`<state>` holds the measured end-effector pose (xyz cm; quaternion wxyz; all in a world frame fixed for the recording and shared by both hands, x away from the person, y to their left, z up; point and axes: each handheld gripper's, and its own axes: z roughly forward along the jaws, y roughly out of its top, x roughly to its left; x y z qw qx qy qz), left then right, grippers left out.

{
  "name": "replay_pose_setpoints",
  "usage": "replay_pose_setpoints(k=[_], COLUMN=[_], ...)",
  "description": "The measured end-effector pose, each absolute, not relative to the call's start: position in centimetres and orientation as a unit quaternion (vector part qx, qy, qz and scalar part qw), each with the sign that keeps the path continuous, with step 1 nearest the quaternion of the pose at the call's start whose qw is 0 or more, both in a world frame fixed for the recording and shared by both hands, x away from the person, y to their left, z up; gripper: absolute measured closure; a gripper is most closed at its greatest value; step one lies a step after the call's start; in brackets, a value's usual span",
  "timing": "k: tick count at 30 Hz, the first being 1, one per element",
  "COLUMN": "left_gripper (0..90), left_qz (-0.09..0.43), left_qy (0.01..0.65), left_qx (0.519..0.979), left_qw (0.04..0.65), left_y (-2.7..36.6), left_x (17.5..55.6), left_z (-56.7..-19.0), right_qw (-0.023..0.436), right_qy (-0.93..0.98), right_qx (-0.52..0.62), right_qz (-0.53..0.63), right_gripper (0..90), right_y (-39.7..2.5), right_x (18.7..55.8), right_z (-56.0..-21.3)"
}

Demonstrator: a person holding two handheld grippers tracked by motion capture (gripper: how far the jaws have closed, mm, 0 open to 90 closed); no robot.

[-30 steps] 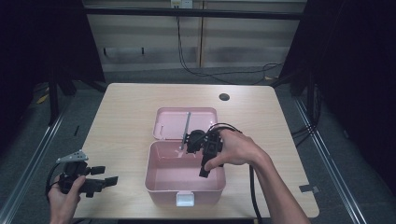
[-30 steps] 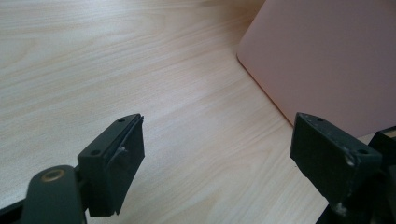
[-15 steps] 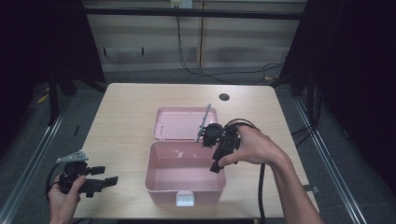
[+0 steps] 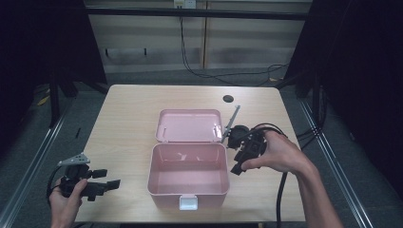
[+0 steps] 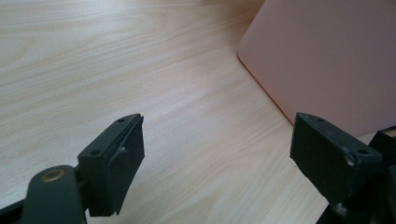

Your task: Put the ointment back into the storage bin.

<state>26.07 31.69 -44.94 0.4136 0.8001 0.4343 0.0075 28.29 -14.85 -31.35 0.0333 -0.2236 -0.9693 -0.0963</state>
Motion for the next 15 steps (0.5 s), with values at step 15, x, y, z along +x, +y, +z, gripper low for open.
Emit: replay_pose_setpoints(k=[15], left_gripper=[17.6], left_qz=[0.008], left_qy=[0.435], left_qx=[0.801], left_qw=[0.412], left_y=[31.7], left_x=[26.1], left_z=[-45.0], right_qw=[0.034], right_qy=[-0.936], right_qx=[-0.336], right_qz=[-0.101], right_gripper=[54.7], right_y=[-20.0], right_x=[27.9], right_z=[-34.5])
